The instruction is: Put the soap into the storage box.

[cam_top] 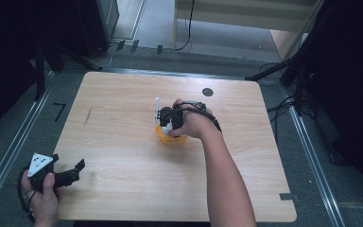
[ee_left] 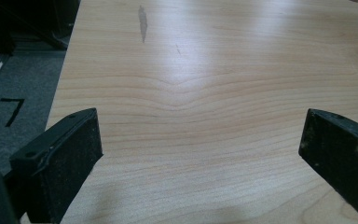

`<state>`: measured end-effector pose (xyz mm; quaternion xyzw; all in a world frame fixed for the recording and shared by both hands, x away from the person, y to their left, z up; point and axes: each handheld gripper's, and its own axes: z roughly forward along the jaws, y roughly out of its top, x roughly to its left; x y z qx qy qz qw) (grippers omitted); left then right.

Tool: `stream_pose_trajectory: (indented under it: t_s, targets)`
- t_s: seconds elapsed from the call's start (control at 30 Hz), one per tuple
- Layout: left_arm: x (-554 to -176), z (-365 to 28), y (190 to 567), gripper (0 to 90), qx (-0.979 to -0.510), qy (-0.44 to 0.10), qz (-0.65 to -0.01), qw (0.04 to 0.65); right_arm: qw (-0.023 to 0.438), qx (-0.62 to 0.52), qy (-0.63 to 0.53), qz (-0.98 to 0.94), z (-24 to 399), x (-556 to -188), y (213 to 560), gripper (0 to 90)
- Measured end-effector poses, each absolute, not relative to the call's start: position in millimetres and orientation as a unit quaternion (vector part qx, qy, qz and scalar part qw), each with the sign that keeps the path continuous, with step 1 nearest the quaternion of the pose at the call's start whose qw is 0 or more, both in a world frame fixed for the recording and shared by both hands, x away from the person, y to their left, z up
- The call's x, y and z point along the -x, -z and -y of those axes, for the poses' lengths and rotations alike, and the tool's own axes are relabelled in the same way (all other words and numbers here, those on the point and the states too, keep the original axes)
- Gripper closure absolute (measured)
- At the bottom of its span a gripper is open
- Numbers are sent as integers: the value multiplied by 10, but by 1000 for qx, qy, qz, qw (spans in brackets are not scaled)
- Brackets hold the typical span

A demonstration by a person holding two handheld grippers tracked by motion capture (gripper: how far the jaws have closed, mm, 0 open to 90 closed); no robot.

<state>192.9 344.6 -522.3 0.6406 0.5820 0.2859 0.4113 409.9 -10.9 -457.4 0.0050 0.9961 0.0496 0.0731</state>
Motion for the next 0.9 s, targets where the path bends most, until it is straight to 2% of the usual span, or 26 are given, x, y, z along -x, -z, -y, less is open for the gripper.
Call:
stream_pose_trajectory:
  t_s: [0.17,0.6,0.9]
  targets:
    - [-1931,-3446,5223,0,-640,-286,-582,412,78,-7,-64,-995,120,-4080,4514,463]
    - [-1930,-3445,5222,0,-642,-287,-581,411,92,-30,-91,-991,312,-4034,4267,470]
    - [-1929,-3441,5221,0,-642,-287,-581,410,86,-57,-102,-989,566,-3993,4289,469]
